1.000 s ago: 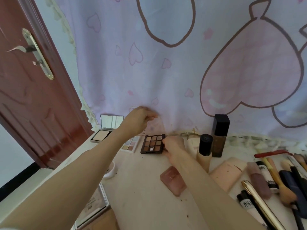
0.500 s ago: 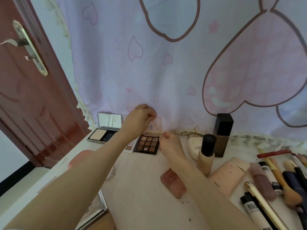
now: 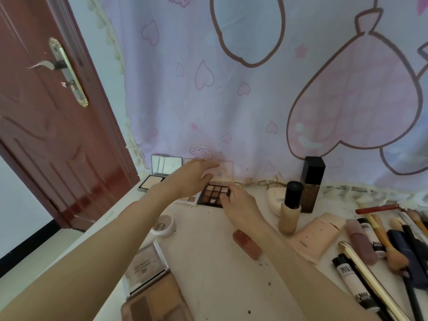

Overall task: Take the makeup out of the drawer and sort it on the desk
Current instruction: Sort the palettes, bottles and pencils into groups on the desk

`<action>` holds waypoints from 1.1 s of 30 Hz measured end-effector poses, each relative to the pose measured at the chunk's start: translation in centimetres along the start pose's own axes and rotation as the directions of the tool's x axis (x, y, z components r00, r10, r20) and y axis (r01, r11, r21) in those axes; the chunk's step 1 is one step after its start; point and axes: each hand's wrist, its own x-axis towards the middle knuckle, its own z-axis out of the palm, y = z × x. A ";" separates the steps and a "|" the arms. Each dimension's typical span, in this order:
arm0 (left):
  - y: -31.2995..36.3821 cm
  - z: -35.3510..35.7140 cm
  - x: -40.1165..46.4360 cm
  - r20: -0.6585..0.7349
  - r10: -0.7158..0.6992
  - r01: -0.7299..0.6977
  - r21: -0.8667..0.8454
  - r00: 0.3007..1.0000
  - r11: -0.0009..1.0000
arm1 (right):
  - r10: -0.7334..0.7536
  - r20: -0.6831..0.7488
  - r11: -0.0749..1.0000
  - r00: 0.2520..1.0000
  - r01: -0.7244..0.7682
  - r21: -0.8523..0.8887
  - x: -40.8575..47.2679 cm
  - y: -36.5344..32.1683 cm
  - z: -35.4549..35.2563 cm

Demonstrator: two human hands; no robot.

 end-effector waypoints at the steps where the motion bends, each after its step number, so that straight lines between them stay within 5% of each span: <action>1: 0.0 -0.4 -1.1 -0.003 -0.017 0.017 -0.034 1.000 0.999 | -0.037 0.005 0.998 0.999 0.038 -0.042 -0.7 -0.1 0.2; 5: -0.7 -1.3 -6.4 -0.017 -0.125 0.123 -0.087 0.992 0.989 | -0.115 0.055 0.961 0.992 0.125 -0.246 -3.7 -0.2 1.7; 11: -3.1 -0.1 -11.3 0.064 -0.302 0.293 0.119 0.951 0.948 | -0.264 0.244 0.877 0.933 0.338 -0.343 -7.7 -0.2 5.0; 15: -2.9 0.2 -11.8 0.091 -0.346 0.320 0.218 0.934 0.922 | -0.304 0.285 0.789 0.909 0.407 -0.460 -8.3 0.3 5.2; 22: -3.2 0.4 -11.3 0.111 -0.305 0.265 0.280 0.946 0.923 | -0.315 0.261 0.829 0.913 0.398 -0.393 -8.2 0.4 4.8; 25: -1.6 -0.2 -11.8 0.049 -0.277 0.271 0.111 0.960 0.956 | -0.276 0.175 0.926 0.945 0.310 -0.213 -8.4 0.1 4.4; 28: 0.6 -1.3 -12.5 -0.050 -0.263 0.239 -0.284 0.963 0.929 | -0.092 0.065 0.971 0.994 0.075 0.227 -8.2 -0.5 3.7; 30: 2.1 -1.6 -13.0 -0.097 -0.216 0.160 -0.409 0.972 0.899 | 0.043 0.183 0.753 0.982 -0.153 0.640 -7.9 -1.0 3.1; 33: 3.8 -1.4 -13.5 -0.126 -0.136 0.052 -0.520 0.983 0.852 | 0.001 0.335 0.436 0.942 -0.302 0.848 -8.2 -1.4 2.1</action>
